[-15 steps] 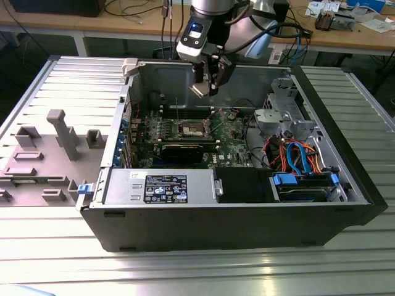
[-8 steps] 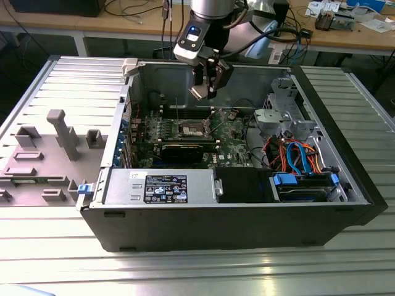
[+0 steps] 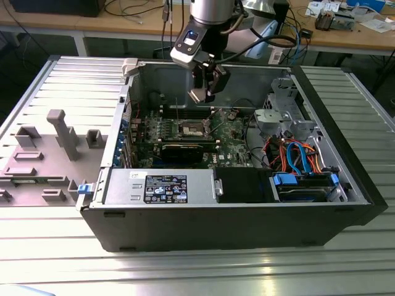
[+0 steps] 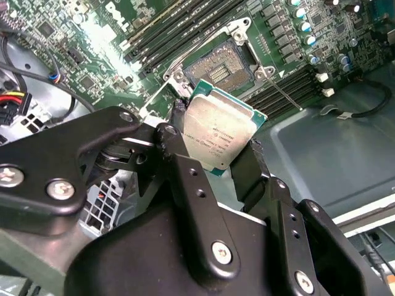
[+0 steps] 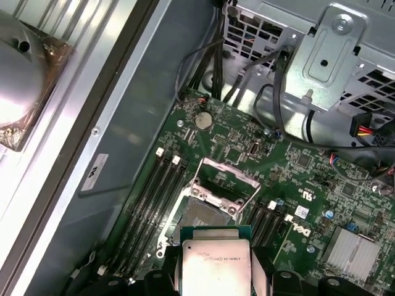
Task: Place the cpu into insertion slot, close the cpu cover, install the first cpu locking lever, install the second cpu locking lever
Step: 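Place the cpu into insertion slot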
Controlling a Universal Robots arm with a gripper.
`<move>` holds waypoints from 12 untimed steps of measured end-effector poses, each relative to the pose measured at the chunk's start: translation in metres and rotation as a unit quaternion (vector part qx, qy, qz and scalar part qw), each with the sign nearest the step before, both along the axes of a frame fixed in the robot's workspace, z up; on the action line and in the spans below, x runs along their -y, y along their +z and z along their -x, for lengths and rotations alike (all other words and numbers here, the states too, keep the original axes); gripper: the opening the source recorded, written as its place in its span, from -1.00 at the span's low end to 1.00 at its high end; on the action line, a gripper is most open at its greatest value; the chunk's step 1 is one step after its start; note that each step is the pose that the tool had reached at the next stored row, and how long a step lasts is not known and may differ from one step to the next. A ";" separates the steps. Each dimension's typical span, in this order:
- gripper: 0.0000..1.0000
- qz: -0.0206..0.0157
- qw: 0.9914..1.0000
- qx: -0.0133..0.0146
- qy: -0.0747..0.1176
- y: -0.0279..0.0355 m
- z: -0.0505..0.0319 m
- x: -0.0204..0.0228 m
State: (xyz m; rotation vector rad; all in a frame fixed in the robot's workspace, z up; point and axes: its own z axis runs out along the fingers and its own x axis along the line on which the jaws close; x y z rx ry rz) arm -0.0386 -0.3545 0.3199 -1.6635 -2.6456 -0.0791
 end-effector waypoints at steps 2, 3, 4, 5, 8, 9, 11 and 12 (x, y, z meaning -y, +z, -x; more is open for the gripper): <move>0.08 0.000 1.000 -0.001 -0.008 -0.0018 0.0000 0.0000; 0.08 0.001 1.000 -0.002 -0.011 -0.0025 0.0000 0.0000; 0.08 0.001 1.000 -0.003 -0.017 -0.0040 0.0000 0.0000; 0.08 0.001 1.000 -0.004 -0.023 -0.0050 0.0000 0.0000; 0.08 0.001 0.999 -0.005 -0.036 -0.0070 0.0001 0.0000; 0.08 0.001 0.999 -0.006 -0.040 -0.0076 0.0001 0.0000; 0.08 0.001 0.999 -0.006 -0.051 -0.0092 0.0001 0.0000; 0.08 0.001 0.998 -0.007 -0.057 -0.0100 0.0000 0.0000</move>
